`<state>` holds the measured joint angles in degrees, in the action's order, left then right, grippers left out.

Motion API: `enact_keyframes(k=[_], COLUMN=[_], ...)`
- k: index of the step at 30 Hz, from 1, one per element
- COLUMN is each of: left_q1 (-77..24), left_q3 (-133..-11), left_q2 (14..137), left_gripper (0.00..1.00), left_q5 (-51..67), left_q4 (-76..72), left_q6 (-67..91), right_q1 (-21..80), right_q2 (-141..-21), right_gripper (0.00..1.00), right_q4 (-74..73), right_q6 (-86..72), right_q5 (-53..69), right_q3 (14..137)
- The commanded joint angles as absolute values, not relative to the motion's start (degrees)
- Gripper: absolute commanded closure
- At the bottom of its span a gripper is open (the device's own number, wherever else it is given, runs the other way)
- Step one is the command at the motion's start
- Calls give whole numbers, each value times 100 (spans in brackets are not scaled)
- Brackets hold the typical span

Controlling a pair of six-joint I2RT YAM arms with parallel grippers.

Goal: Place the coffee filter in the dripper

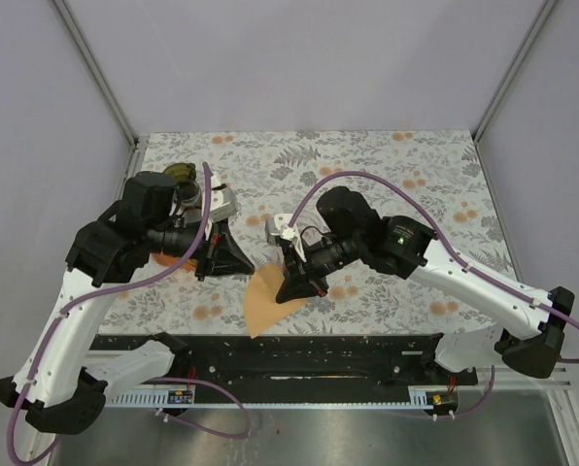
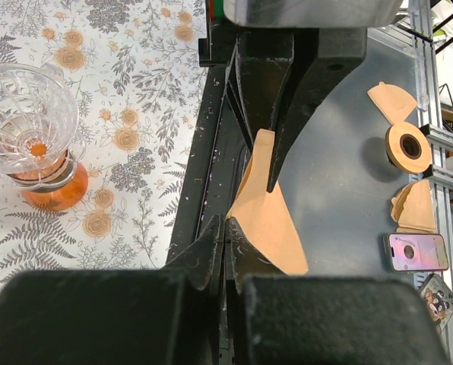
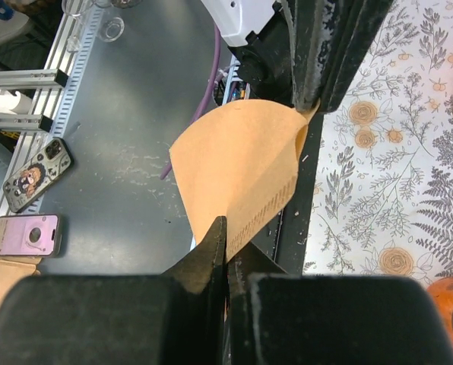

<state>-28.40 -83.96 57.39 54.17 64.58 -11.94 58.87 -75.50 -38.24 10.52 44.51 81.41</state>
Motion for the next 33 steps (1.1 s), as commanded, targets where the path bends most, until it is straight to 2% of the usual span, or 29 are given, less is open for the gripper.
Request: enact_keyframes(k=[1,15,33], left_q1=[-2812,-2812,-2821], left_q3=[-8394,-8481,-8490], left_q2=[5730,5687,5669], left_gripper=[100,99,74], left_q5=[5449,5748,5722], left_q4=[6214,6407,6425], left_q6=[-1151,-1327,-1248], right_q1=[5906,5897,5906], right_q2=[-7348,-7347,-7594], right_gripper=[100,100,100], right_q4=[-3533,-3445,-3472], right_q6=[1230,1336,1231], right_q5=[4711,4597,4228], right_q3=[8262,8253,8490])
